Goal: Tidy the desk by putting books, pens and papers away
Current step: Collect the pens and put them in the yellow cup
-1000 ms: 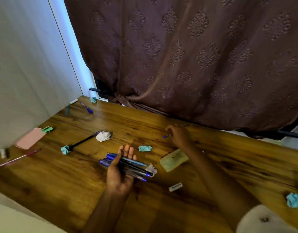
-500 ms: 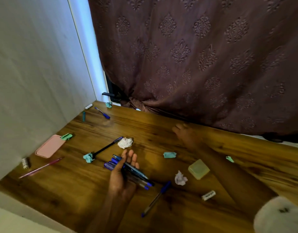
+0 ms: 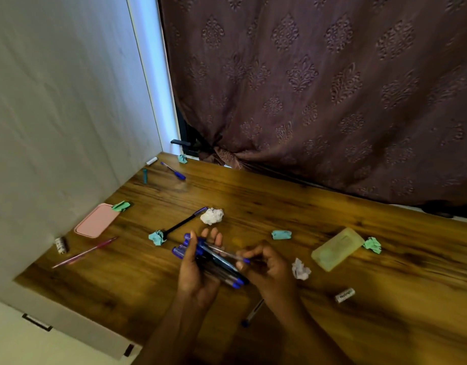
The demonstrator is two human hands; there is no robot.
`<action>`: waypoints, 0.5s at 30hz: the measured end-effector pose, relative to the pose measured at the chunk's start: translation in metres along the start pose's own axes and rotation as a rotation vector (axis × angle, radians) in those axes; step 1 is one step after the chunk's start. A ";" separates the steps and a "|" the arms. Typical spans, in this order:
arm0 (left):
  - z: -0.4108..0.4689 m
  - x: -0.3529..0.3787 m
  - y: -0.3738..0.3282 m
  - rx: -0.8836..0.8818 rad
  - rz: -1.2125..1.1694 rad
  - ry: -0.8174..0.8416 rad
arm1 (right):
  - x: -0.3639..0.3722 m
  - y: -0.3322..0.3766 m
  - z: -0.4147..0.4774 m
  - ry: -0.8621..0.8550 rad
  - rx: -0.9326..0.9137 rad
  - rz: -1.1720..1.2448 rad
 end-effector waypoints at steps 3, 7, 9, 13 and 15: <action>0.000 -0.012 0.000 -0.003 0.030 -0.067 | 0.004 -0.003 -0.005 0.124 0.031 -0.054; -0.001 -0.032 -0.001 -0.012 0.035 -0.149 | -0.016 0.013 0.004 0.183 -0.101 -0.473; -0.005 -0.045 0.001 -0.023 0.043 -0.190 | -0.009 0.002 0.001 0.343 -0.160 -0.857; -0.017 -0.057 0.002 0.015 0.067 -0.241 | 0.011 -0.042 -0.024 0.661 -0.319 -1.289; -0.024 -0.057 0.004 0.024 0.073 -0.250 | 0.016 -0.051 -0.032 0.630 -0.515 -1.357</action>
Point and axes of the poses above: each hand's wrist, its own z-axis towards the middle knuckle, its own x-axis out of the palm, y = z × x, the point moved 9 cm from there along z, towards the middle knuckle, and after that the axes turned 9 degrees about x, right-handed, at the moved point
